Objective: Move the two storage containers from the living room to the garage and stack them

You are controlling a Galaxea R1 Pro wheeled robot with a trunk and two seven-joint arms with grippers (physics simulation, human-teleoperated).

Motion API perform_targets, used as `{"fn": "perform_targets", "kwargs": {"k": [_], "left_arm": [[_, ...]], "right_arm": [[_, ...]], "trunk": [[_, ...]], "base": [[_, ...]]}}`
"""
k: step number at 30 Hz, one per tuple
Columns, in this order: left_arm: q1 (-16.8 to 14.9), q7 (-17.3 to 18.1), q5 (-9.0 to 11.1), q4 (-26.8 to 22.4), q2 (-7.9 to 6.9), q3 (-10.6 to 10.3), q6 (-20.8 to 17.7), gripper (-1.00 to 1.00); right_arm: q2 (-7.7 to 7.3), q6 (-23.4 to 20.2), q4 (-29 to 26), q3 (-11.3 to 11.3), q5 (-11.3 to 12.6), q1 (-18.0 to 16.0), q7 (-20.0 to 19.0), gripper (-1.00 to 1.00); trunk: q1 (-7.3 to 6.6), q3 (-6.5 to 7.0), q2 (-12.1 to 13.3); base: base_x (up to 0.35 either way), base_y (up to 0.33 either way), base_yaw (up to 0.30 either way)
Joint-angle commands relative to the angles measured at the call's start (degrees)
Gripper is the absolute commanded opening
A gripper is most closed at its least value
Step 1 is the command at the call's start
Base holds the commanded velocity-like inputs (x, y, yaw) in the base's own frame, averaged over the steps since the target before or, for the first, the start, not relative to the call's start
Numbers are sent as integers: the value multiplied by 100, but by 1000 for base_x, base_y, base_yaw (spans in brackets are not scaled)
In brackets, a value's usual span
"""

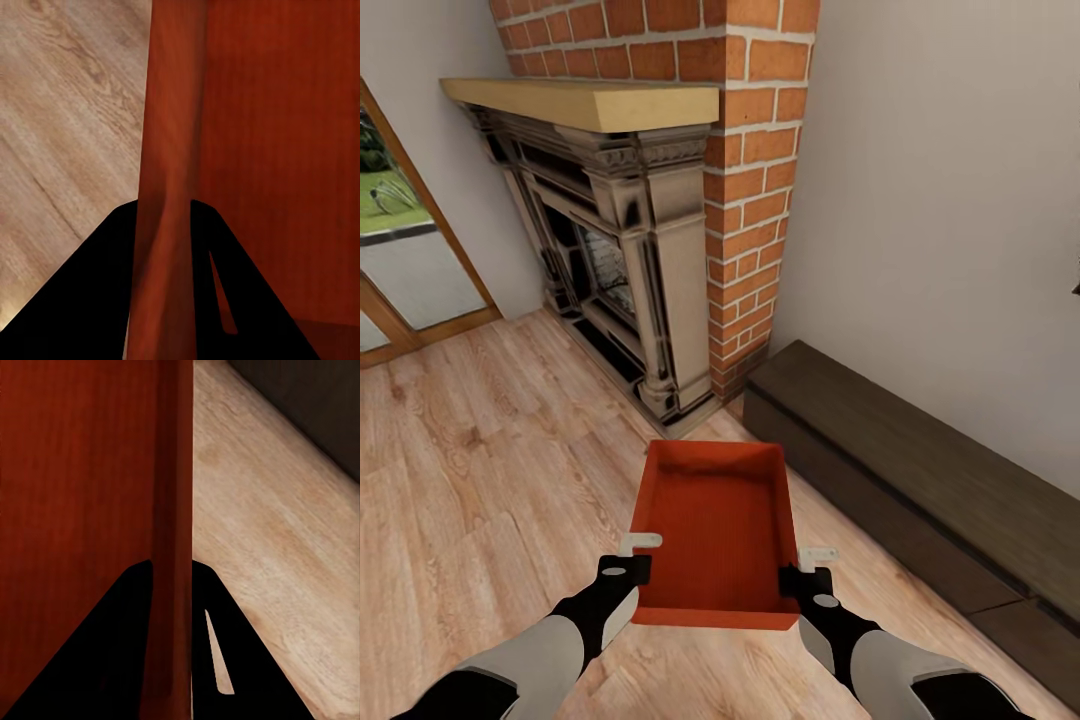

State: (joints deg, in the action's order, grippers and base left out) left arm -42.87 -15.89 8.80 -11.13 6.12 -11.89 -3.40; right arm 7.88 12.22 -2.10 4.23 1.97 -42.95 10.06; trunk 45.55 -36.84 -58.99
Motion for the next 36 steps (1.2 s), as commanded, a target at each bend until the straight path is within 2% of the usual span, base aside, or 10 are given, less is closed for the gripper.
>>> {"fn": "perform_targets", "kwargs": {"k": [1, 36], "left_arm": [[-2, -151, -63, -21, -6, 20, -38, -100], [-2, -151, -63, -21, -5, 20, -38, -100]], "right_arm": [[1, 0, 7, -113, -9, -3, 24, -100], [-14, 9, 7, -124, 17, -3, 31, -100]], "trunk": [[0, 5, -3], [0, 321, -3]], "base": [[0, 0, 0], [0, 0, 0]]}}
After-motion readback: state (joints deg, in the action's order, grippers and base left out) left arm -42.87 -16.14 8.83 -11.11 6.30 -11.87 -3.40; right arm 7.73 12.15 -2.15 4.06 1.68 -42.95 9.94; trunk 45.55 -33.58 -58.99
